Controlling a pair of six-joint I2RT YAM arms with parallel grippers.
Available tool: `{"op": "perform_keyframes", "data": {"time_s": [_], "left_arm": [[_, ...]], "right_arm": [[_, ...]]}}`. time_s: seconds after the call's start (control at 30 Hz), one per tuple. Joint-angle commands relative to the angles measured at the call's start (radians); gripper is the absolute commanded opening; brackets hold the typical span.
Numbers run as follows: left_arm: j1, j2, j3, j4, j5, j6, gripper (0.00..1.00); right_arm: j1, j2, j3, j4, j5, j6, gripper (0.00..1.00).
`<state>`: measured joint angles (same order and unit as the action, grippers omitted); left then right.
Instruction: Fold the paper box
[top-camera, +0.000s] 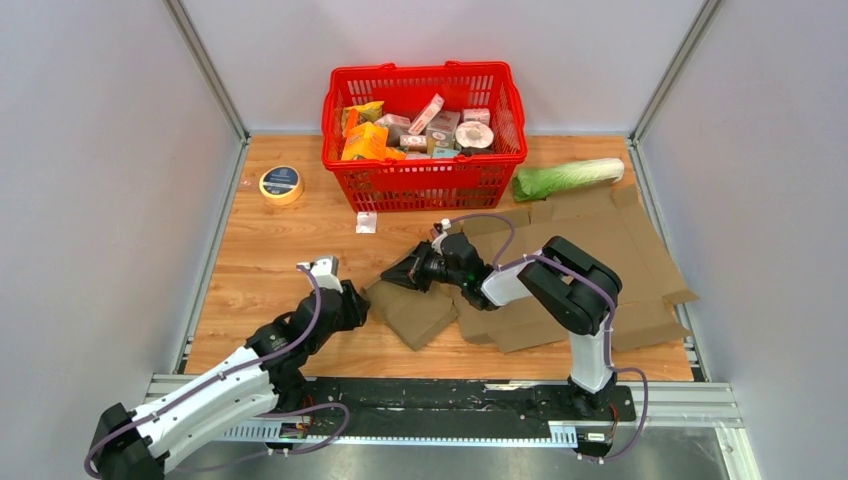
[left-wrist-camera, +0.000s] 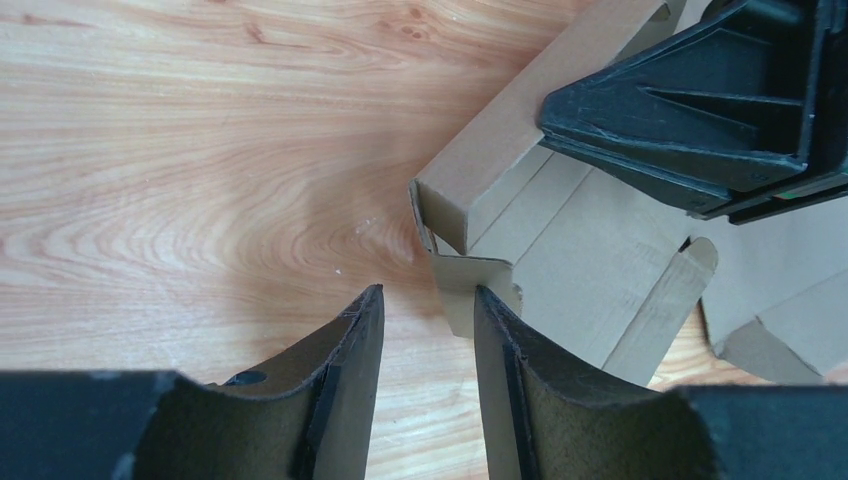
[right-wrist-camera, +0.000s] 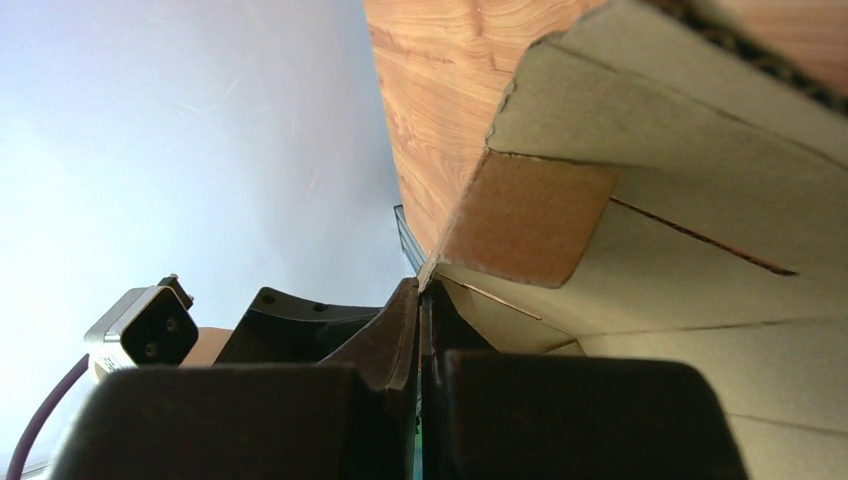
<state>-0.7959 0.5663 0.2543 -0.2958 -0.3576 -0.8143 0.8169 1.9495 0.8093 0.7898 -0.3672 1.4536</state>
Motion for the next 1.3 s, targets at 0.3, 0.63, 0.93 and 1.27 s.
{"op": "perform_keyframes", "data": {"time_s": [0.3, 0.63, 0.93, 1.27], "left_arm": [[0.003, 0.196, 0.072, 0.215, -0.038, 0.136, 0.41], [-0.042, 0.167, 0.072, 0.199, -0.084, 0.164, 0.46], [-0.057, 0.219, 0.088, 0.202, -0.139, 0.207, 0.43], [-0.135, 0.230, 0.042, 0.282, -0.218, 0.221, 0.43]], "right_arm": [[0.004, -0.006, 0.028, 0.088, -0.001, 0.067, 0.00], [0.011, -0.027, 0.001, 0.091, 0.034, 0.074, 0.00], [0.030, -0.034, -0.030, 0.134, 0.070, 0.086, 0.00], [0.048, -0.066, -0.100, 0.212, 0.100, 0.076, 0.00]]}}
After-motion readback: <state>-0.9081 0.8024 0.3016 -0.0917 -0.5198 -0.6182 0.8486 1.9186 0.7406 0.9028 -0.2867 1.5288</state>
